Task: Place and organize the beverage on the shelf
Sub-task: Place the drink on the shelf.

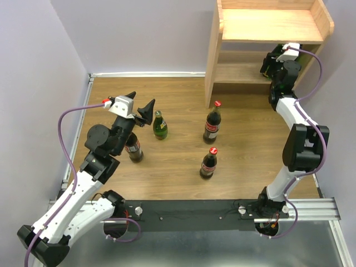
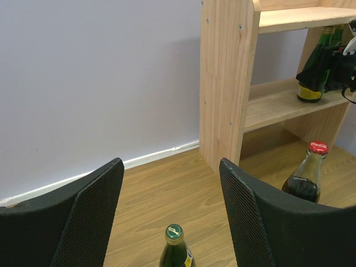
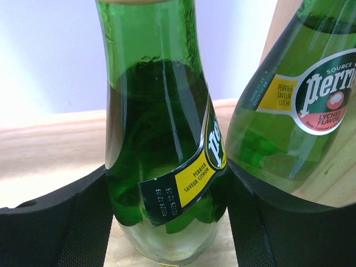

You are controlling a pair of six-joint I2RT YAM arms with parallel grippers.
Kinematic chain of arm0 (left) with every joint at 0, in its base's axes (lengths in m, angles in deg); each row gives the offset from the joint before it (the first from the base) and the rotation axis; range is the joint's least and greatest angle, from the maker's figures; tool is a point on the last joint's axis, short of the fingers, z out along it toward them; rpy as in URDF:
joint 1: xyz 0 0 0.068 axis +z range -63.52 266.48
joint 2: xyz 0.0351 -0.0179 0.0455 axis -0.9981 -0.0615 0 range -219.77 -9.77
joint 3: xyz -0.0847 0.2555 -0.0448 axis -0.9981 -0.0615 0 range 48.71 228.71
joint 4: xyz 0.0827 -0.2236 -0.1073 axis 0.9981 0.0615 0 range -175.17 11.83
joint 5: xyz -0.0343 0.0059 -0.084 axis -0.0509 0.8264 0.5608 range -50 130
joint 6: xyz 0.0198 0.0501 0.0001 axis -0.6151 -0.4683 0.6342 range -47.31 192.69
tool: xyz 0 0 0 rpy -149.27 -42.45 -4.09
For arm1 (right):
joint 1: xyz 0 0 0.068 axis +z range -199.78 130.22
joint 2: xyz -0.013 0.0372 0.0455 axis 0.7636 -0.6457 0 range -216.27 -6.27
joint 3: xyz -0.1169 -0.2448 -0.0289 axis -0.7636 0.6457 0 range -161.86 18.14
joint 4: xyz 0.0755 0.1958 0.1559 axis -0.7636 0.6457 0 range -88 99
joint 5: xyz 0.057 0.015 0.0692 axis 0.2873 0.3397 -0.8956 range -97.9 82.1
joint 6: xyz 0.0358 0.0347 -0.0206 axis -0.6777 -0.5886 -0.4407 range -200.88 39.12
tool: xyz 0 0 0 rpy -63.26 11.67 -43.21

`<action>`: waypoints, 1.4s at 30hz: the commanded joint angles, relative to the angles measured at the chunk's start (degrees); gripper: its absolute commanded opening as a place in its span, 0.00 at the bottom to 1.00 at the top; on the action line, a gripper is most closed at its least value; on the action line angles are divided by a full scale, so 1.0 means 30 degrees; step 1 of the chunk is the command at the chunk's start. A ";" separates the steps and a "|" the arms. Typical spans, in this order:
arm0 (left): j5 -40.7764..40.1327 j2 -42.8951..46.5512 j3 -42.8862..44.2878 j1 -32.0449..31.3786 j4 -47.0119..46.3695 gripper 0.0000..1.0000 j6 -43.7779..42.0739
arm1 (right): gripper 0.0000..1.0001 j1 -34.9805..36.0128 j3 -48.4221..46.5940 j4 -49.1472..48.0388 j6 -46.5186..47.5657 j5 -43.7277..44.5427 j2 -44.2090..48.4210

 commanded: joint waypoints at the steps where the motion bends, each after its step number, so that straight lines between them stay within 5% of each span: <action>1: -0.0566 0.0017 0.0005 0.0085 -0.0284 0.77 -0.0013 | 0.01 -0.0233 -0.1444 -0.2660 -0.0068 0.0968 -0.0227; 14: -0.0596 -0.0013 -0.0053 0.0085 -0.0255 0.77 -0.0042 | 0.08 -0.0320 -0.1708 -0.2748 0.0371 0.1554 -0.0872; 30: -0.0625 0.0192 -0.0112 0.0114 -0.0255 0.77 0.0045 | 0.62 -0.0350 -0.1152 -0.2748 0.0371 0.0998 -0.0492; 42: -0.0449 0.0310 -0.0141 0.0085 -0.0284 0.77 0.0134 | 0.89 -0.0321 -0.0566 -0.2806 0.0488 0.1027 0.0182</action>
